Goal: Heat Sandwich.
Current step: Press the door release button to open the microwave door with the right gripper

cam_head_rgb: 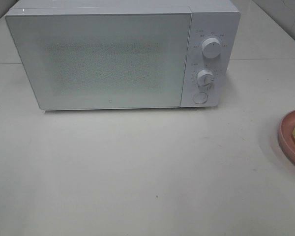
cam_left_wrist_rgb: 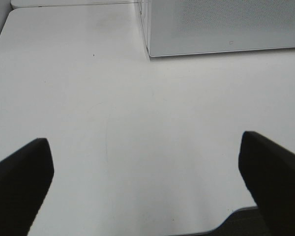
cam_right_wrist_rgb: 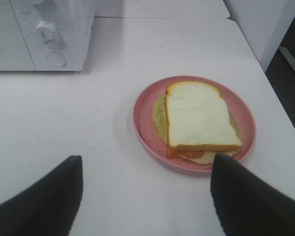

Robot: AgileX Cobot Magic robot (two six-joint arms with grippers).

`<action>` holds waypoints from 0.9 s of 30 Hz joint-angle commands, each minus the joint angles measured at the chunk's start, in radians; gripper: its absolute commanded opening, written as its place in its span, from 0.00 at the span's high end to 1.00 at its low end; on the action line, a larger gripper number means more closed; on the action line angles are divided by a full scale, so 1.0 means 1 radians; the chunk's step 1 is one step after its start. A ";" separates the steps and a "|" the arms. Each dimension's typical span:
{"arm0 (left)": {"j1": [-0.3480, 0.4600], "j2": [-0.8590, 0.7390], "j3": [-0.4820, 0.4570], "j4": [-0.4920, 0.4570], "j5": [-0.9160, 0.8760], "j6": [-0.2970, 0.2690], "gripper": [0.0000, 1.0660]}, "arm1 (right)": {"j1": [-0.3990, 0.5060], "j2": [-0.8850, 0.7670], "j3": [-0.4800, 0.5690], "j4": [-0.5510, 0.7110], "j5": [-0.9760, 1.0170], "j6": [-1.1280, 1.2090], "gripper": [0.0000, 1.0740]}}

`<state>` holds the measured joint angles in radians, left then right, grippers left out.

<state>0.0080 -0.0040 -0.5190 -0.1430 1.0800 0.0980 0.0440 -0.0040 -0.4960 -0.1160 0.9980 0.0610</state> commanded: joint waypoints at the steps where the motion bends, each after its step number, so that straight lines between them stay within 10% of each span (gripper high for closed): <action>1: 0.002 -0.023 0.001 -0.003 -0.006 -0.003 0.08 | -0.006 -0.027 0.001 -0.005 -0.002 0.006 0.34; 27: 0.002 -0.023 0.001 -0.003 -0.006 -0.003 0.08 | -0.006 0.075 -0.046 -0.004 -0.119 0.009 0.34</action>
<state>0.0080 -0.0040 -0.5190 -0.1430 1.0800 0.0980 0.0440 0.0510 -0.5340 -0.1160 0.9120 0.0610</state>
